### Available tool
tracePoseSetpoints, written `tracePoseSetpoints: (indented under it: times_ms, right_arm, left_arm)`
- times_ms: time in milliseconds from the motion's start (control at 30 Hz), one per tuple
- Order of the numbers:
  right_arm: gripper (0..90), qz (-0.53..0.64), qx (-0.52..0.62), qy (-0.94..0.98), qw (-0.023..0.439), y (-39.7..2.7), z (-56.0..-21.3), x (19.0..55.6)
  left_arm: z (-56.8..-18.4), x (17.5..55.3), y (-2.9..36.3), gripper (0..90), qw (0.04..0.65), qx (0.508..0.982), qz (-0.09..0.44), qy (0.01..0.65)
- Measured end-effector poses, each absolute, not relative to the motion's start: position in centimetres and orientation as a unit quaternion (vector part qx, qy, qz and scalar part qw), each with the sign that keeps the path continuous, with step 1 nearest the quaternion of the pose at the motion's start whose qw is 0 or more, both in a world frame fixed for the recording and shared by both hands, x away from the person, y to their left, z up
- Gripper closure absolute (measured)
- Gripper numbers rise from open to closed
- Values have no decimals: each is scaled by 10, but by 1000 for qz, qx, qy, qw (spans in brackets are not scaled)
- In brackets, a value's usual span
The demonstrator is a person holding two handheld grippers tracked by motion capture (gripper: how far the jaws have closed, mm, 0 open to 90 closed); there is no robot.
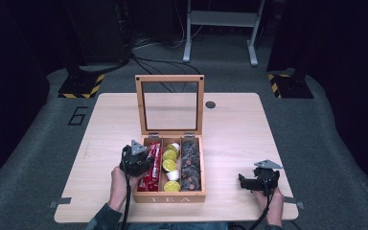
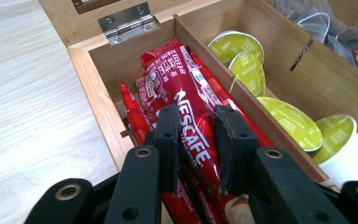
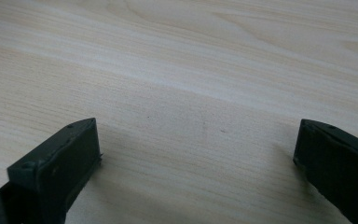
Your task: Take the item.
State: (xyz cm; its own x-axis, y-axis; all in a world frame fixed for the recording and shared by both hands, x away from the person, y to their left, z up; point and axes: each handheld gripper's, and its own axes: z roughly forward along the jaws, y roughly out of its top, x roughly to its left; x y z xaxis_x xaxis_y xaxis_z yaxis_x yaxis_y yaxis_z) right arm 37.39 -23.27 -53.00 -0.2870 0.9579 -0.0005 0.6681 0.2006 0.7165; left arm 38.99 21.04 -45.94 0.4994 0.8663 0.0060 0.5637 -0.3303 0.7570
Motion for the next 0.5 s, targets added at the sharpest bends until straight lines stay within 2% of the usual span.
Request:
tracePoseSetpoints:
  times_ms: [500]
  right_arm:
    - [0,311,550,739,233,-233,-530,374]
  left_arm:
    - [-455,387,215,764,388,769,202,465]
